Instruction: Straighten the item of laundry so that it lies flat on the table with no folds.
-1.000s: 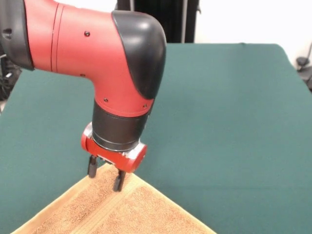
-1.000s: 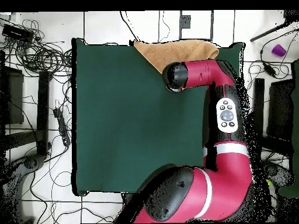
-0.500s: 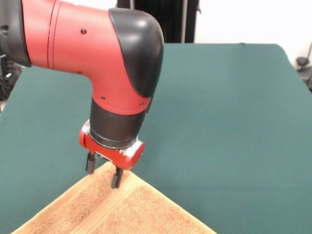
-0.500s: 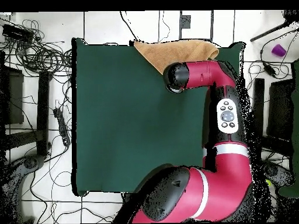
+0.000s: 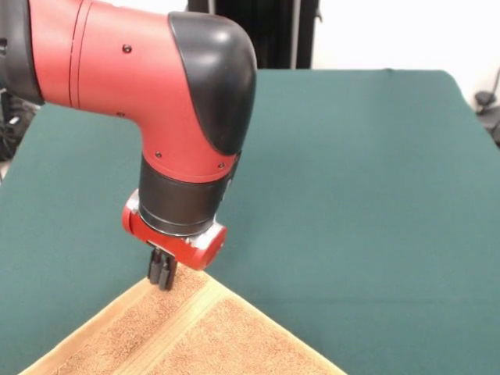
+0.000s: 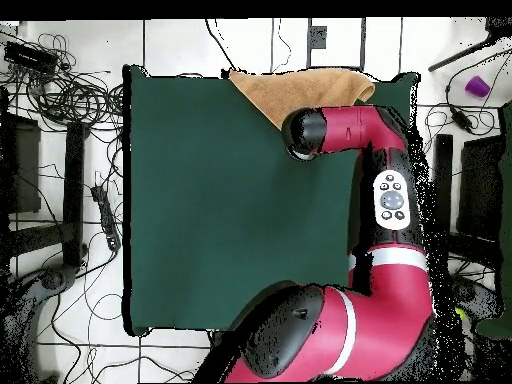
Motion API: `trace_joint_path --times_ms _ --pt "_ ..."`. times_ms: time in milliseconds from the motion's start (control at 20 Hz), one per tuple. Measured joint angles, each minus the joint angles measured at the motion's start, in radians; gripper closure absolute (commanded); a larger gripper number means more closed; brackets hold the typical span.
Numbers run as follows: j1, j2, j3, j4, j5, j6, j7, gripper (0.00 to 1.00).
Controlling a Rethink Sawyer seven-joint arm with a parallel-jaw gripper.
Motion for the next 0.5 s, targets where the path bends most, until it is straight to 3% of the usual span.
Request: trace_joint_path --times_ms 500 --pt "0.0 0.005 -0.031 0.0 0.019 0.0 0.0 1.0"
